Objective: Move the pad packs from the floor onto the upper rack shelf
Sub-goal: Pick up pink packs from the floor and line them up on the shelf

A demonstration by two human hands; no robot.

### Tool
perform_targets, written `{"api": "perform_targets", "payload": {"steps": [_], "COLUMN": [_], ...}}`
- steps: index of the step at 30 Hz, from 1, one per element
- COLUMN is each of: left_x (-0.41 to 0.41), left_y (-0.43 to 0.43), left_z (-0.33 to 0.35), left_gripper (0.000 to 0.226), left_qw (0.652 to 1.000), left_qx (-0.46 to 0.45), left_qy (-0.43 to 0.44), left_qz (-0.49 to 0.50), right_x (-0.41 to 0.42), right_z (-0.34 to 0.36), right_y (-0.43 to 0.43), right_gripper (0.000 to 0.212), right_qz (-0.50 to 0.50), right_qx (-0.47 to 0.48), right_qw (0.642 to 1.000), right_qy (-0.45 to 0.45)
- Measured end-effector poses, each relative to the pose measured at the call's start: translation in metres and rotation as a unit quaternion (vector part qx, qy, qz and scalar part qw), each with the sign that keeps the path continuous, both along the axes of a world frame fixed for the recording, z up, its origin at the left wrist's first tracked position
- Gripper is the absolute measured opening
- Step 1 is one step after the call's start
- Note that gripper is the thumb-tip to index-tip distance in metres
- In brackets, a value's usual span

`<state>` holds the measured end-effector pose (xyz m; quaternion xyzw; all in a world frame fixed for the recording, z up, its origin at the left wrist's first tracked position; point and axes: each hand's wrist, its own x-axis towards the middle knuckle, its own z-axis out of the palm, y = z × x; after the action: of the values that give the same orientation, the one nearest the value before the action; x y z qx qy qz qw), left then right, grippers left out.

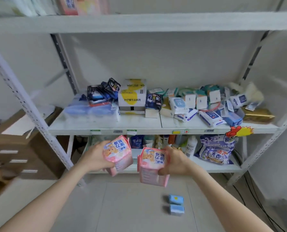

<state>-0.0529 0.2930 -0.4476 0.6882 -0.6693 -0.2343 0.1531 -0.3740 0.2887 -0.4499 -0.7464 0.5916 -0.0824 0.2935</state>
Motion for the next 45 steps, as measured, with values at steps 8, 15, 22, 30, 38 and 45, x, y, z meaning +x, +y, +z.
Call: {"api": "perform_targets", "payload": {"steps": [8, 15, 22, 30, 38, 45], "left_x": [0.041, 0.067, 0.095, 0.115, 0.131, 0.148], "left_y": [0.032, 0.059, 0.075, 0.075, 0.022, -0.044], "left_z": [0.127, 0.219, 0.286, 0.358, 0.427, 0.473], "left_gripper": [0.077, 0.065, 0.063, 0.061, 0.065, 0.048], "left_qw": [0.998, 0.993, 0.990, 0.988, 0.983, 0.978], "left_qx": [-0.052, -0.095, -0.132, -0.149, -0.181, -0.206], "left_qy": [0.044, 0.065, 0.056, 0.037, 0.012, 0.024], "left_qz": [0.001, -0.011, -0.017, -0.027, -0.007, -0.010], "right_x": [0.026, 0.044, 0.060, 0.085, 0.115, 0.148], "right_z": [0.125, 0.206, 0.259, 0.312, 0.358, 0.384], "right_y": [0.012, 0.014, 0.010, -0.006, -0.044, -0.102], "right_gripper": [0.086, 0.080, 0.076, 0.081, 0.074, 0.079], "right_qz": [0.042, 0.065, 0.085, 0.118, 0.145, 0.148], "right_qx": [-0.060, -0.129, -0.168, -0.188, -0.184, -0.211], "right_qw": [0.996, 0.986, 0.977, 0.967, 0.956, 0.947], "right_qy": [-0.046, -0.078, -0.097, -0.126, -0.176, -0.193]}}
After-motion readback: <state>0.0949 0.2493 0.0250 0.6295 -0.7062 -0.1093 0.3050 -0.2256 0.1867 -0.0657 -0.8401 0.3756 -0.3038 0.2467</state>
